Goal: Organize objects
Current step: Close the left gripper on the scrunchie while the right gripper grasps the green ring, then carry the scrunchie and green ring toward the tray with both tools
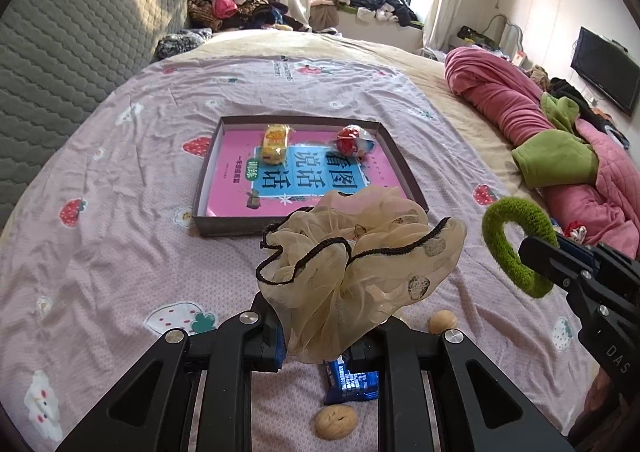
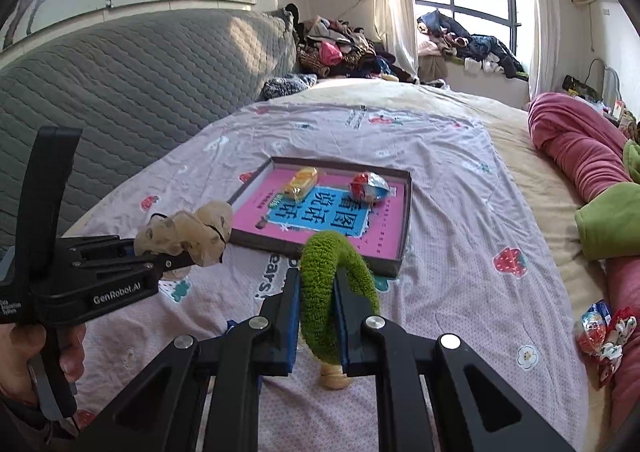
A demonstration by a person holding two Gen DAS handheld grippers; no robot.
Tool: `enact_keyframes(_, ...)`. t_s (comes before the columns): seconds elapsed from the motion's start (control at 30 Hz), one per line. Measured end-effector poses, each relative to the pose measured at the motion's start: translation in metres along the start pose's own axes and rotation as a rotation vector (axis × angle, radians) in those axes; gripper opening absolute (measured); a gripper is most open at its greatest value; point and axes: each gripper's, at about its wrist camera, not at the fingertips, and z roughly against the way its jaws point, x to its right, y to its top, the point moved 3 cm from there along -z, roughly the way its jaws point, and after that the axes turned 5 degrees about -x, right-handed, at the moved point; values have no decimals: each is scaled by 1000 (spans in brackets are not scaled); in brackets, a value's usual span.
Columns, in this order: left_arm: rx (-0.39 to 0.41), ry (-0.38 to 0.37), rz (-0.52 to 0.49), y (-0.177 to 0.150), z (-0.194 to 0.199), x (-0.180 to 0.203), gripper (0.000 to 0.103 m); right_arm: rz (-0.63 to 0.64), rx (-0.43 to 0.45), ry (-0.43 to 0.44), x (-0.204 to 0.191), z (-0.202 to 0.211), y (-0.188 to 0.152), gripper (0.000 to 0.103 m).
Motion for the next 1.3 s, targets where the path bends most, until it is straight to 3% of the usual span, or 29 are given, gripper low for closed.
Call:
enact_keyframes(0.47, 54, 47, -10, 6, 15, 2, 20, -4, 55, -1, -8, 9, 10, 16)
enact_keyframes(0.83, 78, 33, -14, 14, 7, 1, 20, -46, 92, -27, -1, 7, 20, 16)
enact_keyframes(1.3, 118, 27, -12, 61, 3, -7, 20, -30, 100, -74, 11, 3, 56, 16)
